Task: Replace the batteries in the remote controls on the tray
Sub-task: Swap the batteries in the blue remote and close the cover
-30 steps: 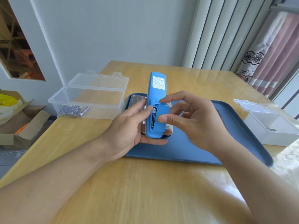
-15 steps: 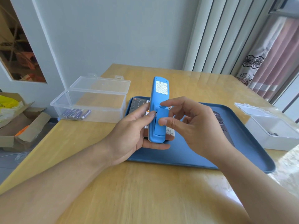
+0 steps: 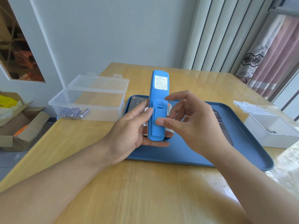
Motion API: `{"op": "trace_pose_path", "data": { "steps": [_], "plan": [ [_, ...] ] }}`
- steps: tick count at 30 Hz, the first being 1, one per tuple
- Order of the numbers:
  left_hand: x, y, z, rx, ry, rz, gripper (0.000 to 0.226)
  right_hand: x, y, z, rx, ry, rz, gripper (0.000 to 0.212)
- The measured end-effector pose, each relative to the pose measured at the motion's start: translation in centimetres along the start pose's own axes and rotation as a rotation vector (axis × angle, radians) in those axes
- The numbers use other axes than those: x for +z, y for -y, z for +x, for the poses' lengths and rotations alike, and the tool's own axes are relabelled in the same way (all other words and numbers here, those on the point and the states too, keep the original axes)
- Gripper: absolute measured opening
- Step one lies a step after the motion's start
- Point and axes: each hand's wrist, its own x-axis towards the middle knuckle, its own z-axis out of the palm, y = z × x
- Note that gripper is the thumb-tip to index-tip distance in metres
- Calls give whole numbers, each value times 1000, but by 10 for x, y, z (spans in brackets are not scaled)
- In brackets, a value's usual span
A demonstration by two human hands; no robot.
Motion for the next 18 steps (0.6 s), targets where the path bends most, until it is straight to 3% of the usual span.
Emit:
{"op": "trace_pose_path", "data": {
  "steps": [12,18],
  "plan": [
    [-4,3,1,22,32,53,44,-3,-7,3,85,-40,-31,54],
    [-2,4,0,36,25,58,44,-3,-4,1,92,-24,14,42]
  ]
}}
